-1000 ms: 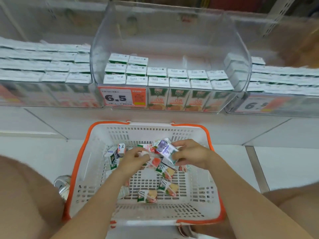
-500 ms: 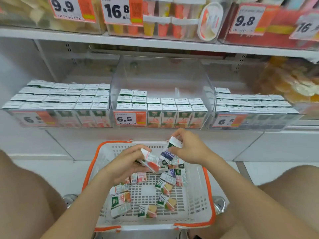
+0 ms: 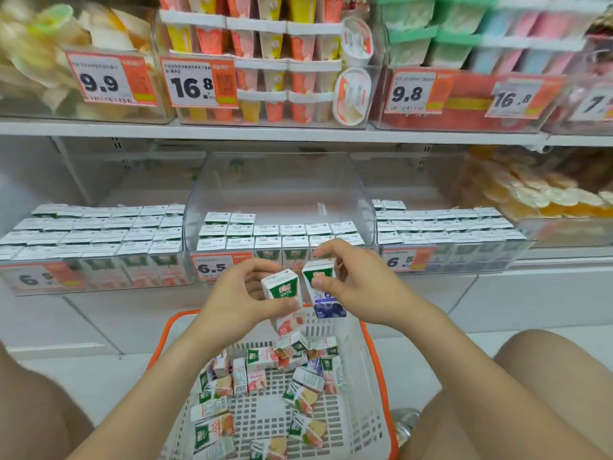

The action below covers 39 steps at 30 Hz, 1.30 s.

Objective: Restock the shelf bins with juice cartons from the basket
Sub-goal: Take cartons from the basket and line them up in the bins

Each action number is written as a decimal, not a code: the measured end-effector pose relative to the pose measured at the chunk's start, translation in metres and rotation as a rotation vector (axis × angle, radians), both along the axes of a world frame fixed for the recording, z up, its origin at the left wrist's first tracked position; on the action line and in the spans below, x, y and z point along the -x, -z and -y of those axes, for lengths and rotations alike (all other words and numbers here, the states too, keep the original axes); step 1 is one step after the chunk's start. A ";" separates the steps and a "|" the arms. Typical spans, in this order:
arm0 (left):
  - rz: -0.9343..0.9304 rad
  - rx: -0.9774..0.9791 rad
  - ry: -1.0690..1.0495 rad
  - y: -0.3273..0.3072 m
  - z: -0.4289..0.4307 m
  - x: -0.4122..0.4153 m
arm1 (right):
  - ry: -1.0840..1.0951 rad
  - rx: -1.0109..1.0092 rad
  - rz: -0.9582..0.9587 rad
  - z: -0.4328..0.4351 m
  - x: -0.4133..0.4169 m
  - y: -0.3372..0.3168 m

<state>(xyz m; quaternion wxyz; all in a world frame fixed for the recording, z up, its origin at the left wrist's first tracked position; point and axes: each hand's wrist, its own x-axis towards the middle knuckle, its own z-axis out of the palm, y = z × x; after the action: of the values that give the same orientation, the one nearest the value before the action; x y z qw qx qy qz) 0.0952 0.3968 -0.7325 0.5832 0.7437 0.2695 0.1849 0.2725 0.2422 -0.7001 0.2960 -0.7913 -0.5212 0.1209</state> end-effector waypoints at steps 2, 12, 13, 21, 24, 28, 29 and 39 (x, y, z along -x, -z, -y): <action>0.023 -0.033 0.068 -0.010 0.006 -0.012 | 0.048 -0.050 0.057 0.002 -0.006 -0.008; 0.267 -0.273 -0.040 -0.038 0.025 -0.102 | 0.480 -0.410 0.181 0.030 -0.113 -0.042; 0.275 -0.324 -0.074 -0.036 0.025 -0.111 | 0.536 -0.410 0.187 0.032 -0.131 -0.042; 0.224 -0.641 -0.126 -0.026 0.022 -0.159 | 0.493 -0.123 0.442 0.030 -0.228 -0.013; 0.199 -0.633 -0.094 -0.020 0.019 -0.166 | 0.454 -0.081 0.446 0.019 -0.239 -0.001; 0.214 -0.604 -0.073 -0.012 0.016 -0.165 | 0.329 0.117 0.350 0.005 -0.239 0.001; 0.220 -0.574 -0.081 -0.012 0.016 -0.165 | 0.300 0.158 0.302 0.004 -0.241 0.001; 0.203 -0.490 -0.105 -0.011 0.008 -0.161 | 0.451 0.247 0.303 -0.008 -0.221 -0.010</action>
<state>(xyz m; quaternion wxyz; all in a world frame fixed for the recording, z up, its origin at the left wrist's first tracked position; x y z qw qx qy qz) 0.2564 0.3889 -0.7210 0.3994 0.8254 0.1950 0.3481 0.4938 0.2502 -0.6899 0.1356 -0.9262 -0.3518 -0.0050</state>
